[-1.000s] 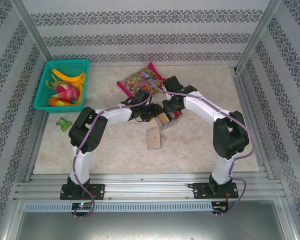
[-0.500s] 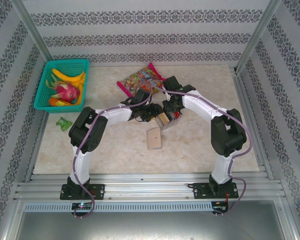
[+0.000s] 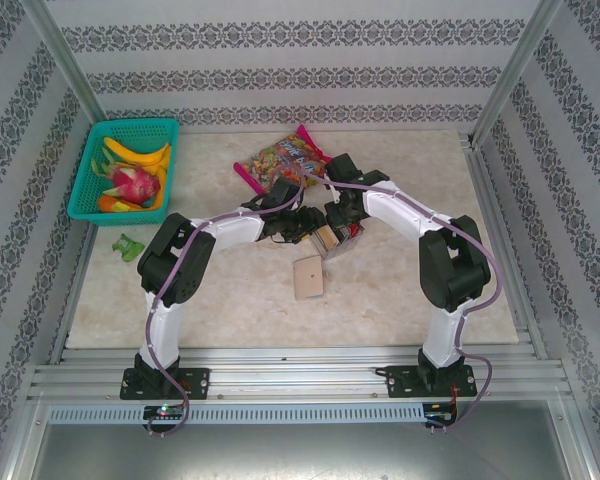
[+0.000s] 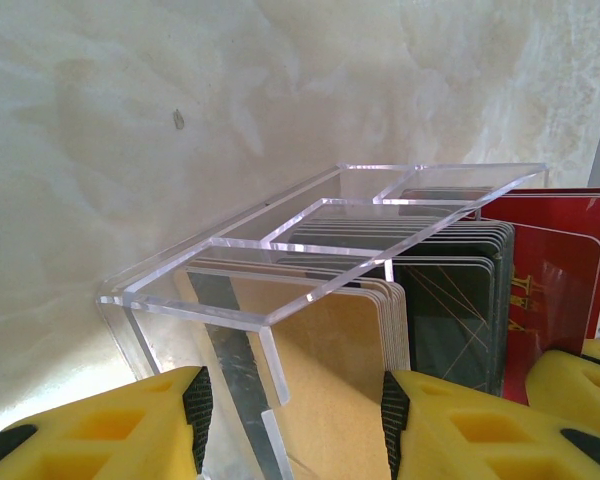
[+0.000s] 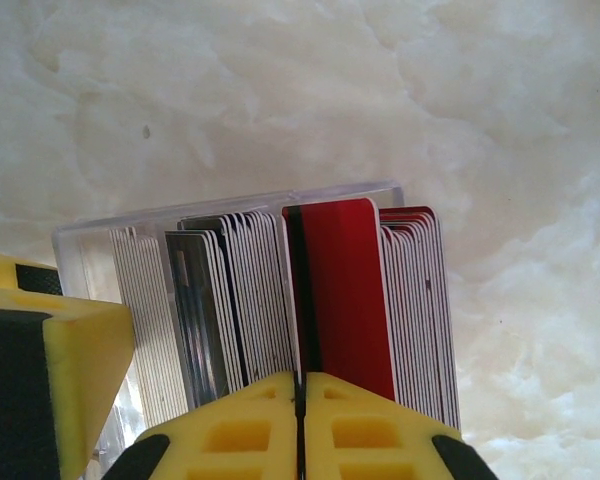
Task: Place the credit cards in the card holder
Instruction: Pick up the credit card from the storage box.
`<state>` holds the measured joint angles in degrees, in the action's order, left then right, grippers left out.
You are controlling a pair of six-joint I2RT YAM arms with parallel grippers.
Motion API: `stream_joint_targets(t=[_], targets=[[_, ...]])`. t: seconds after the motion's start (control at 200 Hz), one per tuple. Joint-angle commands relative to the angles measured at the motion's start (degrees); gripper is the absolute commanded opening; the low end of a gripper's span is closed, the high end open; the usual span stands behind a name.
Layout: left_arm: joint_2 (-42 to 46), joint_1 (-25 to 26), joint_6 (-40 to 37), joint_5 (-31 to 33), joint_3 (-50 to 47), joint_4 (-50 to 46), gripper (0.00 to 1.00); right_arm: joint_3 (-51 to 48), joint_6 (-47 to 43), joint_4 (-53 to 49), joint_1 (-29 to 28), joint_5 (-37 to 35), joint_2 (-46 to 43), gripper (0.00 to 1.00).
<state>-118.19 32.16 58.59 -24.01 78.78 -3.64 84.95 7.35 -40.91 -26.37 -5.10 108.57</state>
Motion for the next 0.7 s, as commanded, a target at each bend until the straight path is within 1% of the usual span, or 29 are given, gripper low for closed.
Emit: stream_joint_targets(t=[0.0, 0.06, 0.22, 0.39, 0.694], targets=[[-2.2, -0.5, -0.8, 1.0, 0.4, -2.9, 0.51, 1.5, 0.8, -2.1, -0.1, 0.6, -1.9, 0.06], [-1.9, -0.5, -1.2, 1.0, 0.4, -3.1, 0.51, 1.8, 1.4, -2.6, -0.1, 0.9, -3.8, 0.04], [-0.2, -0.5, -2.8, 1.8, 0.3, -3.6, 0.51, 0.2, 4.5, -2.3, -0.1, 1.3, -9.1, 0.04], [2.3, -0.5, -4.6, 1.9, 0.2, -3.8, 0.54, -2.9, 9.0, -0.8, 0.2, 1.3, -14.0, 0.03], [8.5, -0.5, -6.2, 3.2, -3.7, -3.8, 0.57, -9.9, 19.0, 2.7, 1.3, 5.3, -22.6, 0.0]])
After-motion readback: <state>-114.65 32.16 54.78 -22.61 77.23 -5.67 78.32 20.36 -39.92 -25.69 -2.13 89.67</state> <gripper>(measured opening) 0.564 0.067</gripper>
